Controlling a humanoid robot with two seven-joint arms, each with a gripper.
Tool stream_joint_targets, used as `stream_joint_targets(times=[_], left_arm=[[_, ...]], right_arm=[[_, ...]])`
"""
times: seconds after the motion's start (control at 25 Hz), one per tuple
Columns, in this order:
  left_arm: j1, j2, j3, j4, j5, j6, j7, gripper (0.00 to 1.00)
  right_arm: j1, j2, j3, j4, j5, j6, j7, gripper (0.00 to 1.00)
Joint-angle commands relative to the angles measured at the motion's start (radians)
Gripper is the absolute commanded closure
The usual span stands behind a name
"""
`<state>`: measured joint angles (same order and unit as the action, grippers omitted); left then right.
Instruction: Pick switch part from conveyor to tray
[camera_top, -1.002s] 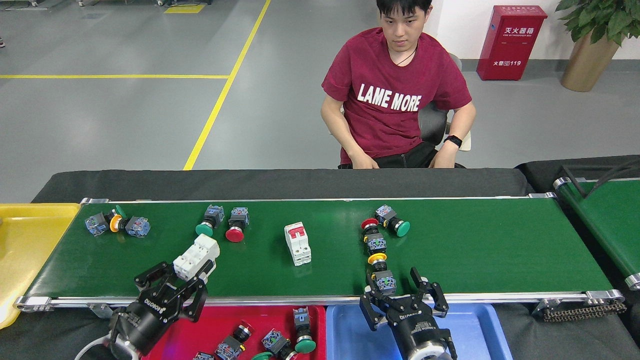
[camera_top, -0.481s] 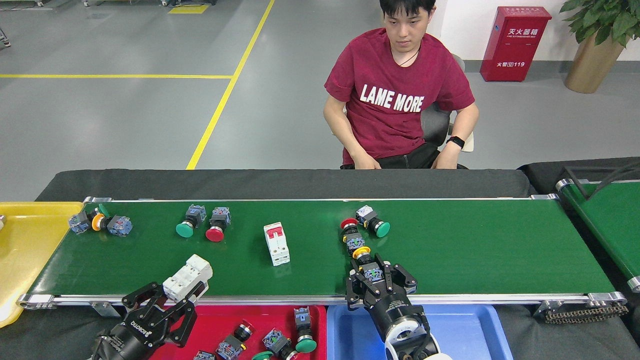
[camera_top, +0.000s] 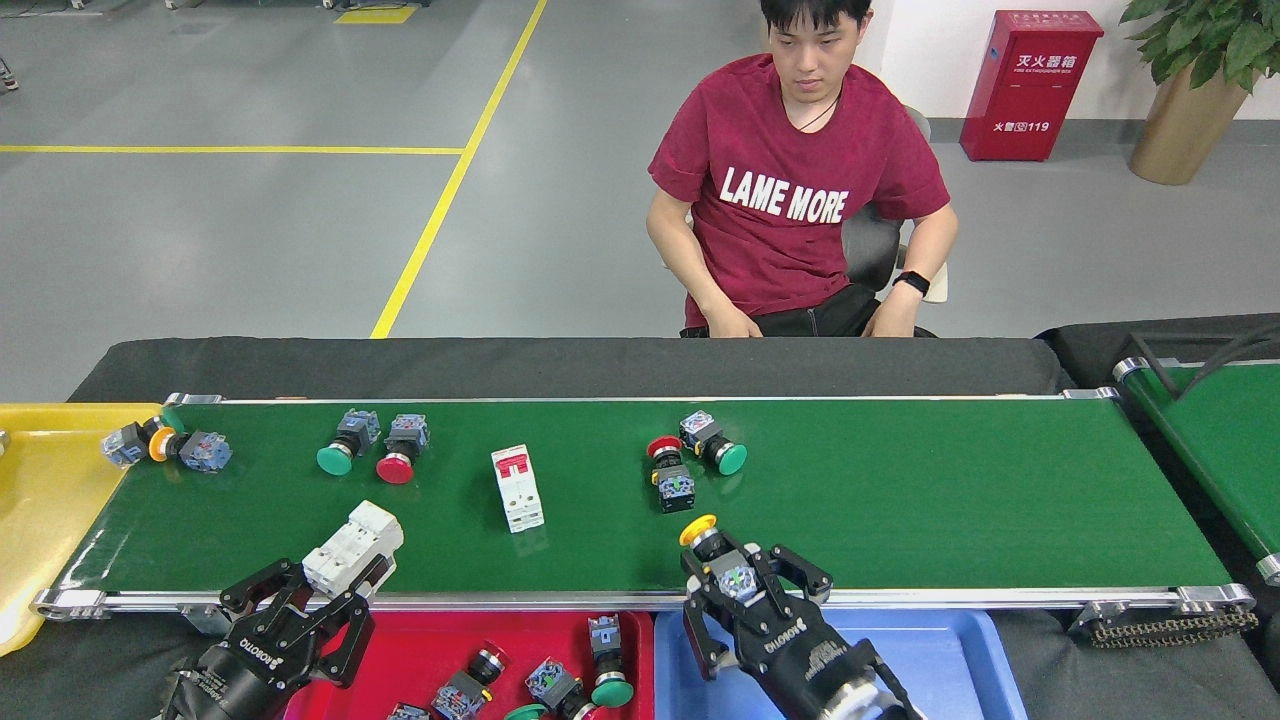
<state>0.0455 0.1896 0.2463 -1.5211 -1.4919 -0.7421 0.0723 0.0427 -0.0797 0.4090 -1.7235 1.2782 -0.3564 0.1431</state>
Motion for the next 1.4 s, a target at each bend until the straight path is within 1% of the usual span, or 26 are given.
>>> stream_joint_targets(times=[0.0, 0.04, 0.08, 0.12, 0.16, 0.36, 0.44, 0.56, 0.64, 0.68, 0.76, 0.8, 0.88, 0.96, 1.04, 1.12, 1.16, 1.24, 1.28, 1.36], left_arm=[[-0.009, 0.010, -0.001, -0.014, 0.009, 0.000, 0.006, 0.97], [-0.009, 0.008, -0.001, -0.014, 0.009, 0.000, 0.006, 0.97], [-0.007, 0.010, -0.002, -0.016, 0.009, 0.000, 0.006, 0.97], [-0.007, 0.010, -0.002, -0.016, 0.009, 0.000, 0.006, 0.97], [-0.007, 0.010, -0.002, -0.016, 0.009, -0.002, 0.006, 0.97], [-0.006, 0.008, -0.004, -0.022, 0.007, -0.002, 0.006, 0.97], [-0.006, 0.008, -0.004, -0.033, 0.007, 0.000, 0.006, 0.97], [0.004, 0.007, -0.005, -0.048, 0.005, 0.000, 0.004, 0.97], [0.027, 0.001, -0.031, -0.080, 0.004, -0.003, 0.004, 0.96], [0.042, -0.007, -0.068, -0.102, 0.002, -0.008, 0.004, 0.96], [0.056, -0.027, -0.191, -0.160, -0.002, 0.000, 0.003, 0.96], [0.063, -0.038, -0.240, -0.179, -0.008, 0.007, 0.000, 0.96], [0.079, -0.082, -0.354, -0.202, -0.053, 0.038, -0.040, 0.95], [0.080, -0.145, -0.438, -0.205, -0.114, 0.056, -0.080, 0.94], [0.083, -0.200, -0.499, -0.205, -0.169, 0.064, -0.103, 0.93], [0.086, -0.252, -0.535, -0.203, -0.205, 0.066, -0.135, 0.90], [0.088, -0.268, -0.544, -0.200, -0.211, 0.073, -0.155, 0.88], [0.088, -0.277, -0.571, -0.200, -0.206, 0.104, -0.195, 0.70], [0.088, -0.277, -0.594, -0.200, -0.203, 0.118, -0.204, 0.64], [0.088, -0.277, -0.639, -0.202, -0.209, 0.171, -0.209, 0.18]], right_arm=[[-0.003, 0.020, 0.020, -0.016, -0.003, -0.062, 0.006, 0.58], [-0.003, 0.041, 0.042, -0.013, -0.003, -0.055, 0.023, 0.24], [-0.001, 0.075, 0.059, -0.007, -0.002, -0.050, 0.070, 0.01], [-0.001, 0.097, 0.059, -0.004, -0.002, -0.050, 0.105, 0.01], [-0.003, 0.103, 0.059, -0.004, -0.003, -0.055, 0.118, 0.01], [-0.009, 0.107, 0.057, -0.005, -0.010, -0.056, 0.125, 0.01], [-0.012, 0.104, 0.034, -0.010, -0.020, -0.050, 0.124, 0.01], [-0.012, 0.107, -0.125, -0.015, -0.036, -0.050, 0.122, 0.02], [-0.023, 0.109, -0.257, -0.015, -0.046, -0.050, 0.118, 0.02], [-0.034, 0.107, -0.328, -0.011, -0.057, -0.049, 0.118, 0.02], [-0.035, 0.100, -0.464, -0.004, -0.068, -0.049, 0.118, 0.02], [-0.035, 0.093, -0.515, -0.001, -0.068, -0.049, 0.118, 0.02], [-0.026, 0.063, -0.630, 0.007, -0.068, -0.055, 0.107, 0.02], [-0.009, 0.031, -0.702, 0.021, -0.068, -0.052, 0.076, 0.02], [0.032, 0.018, -0.748, 0.025, -0.068, -0.047, 0.047, 0.03], [0.088, 0.012, -0.765, 0.025, -0.062, -0.049, 0.009, 0.05], [0.111, 0.012, -0.765, 0.024, -0.059, -0.047, -0.025, 0.06], [0.152, 0.014, -0.765, 0.021, -0.048, -0.038, -0.092, 0.08], [0.163, 0.015, -0.765, 0.021, -0.042, -0.027, -0.103, 0.08], [0.177, 0.017, -0.763, 0.022, -0.023, -0.001, -0.106, 0.08]])
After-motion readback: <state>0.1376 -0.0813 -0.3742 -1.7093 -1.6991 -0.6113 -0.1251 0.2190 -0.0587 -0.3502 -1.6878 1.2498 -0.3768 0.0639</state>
